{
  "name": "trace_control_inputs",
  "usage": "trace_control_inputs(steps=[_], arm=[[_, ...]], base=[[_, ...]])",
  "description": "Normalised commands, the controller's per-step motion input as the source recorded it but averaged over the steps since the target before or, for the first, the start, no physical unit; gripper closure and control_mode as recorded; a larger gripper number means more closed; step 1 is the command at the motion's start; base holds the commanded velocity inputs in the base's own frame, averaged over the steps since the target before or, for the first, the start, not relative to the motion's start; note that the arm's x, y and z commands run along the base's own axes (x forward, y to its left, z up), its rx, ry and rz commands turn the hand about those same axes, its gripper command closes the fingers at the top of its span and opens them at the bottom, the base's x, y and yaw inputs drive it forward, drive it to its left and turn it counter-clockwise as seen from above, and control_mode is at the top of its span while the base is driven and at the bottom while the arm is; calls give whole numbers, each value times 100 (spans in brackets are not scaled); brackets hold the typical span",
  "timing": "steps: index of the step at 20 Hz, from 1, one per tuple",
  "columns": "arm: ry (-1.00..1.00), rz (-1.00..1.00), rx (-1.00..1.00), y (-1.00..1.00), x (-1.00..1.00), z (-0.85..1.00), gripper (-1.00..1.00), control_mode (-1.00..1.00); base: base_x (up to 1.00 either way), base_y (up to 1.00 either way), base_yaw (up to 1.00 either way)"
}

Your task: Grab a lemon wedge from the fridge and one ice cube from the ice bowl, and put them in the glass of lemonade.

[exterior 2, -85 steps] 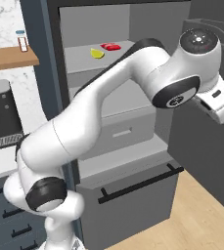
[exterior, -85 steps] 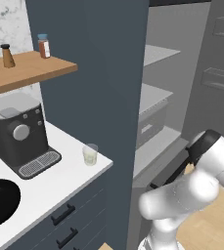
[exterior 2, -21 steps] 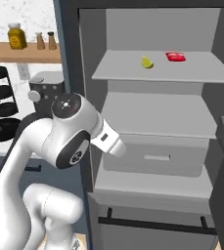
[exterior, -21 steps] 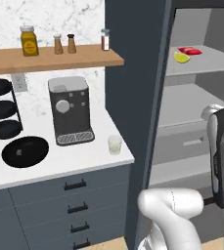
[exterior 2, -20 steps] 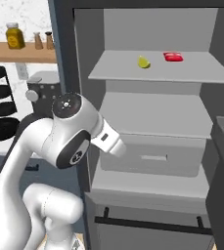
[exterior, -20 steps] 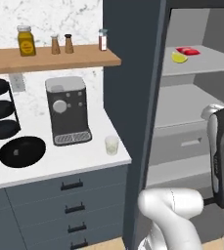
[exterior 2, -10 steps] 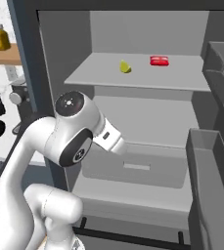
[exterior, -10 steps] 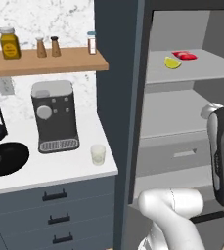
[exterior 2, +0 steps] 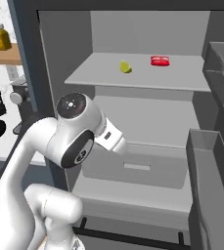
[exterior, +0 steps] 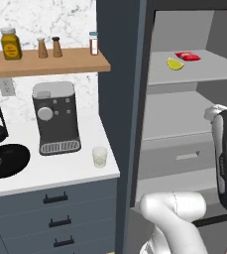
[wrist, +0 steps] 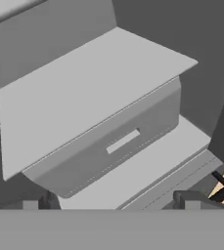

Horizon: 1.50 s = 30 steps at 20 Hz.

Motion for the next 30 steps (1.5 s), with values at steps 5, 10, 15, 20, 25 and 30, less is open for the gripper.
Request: trace_control_inputs(steps=[5,10,15,20,25,30], arm=[[-10,5,0,32,-25,1,-100,-100],[-18,5,0,15,-55,34,-100,-100],[-19,8,-6,-1,-21,100,-100,-100],[-3,7,-14,-5,30,100,-100,-100],[0,7,-19,0,75,80,-100,-100],[10,16,-8,-19,100,11,-100,-100]], base=[[0,0,0],[0,0,0],[0,0,0],[0,0,0],[0,0,0],[0,0,0]])
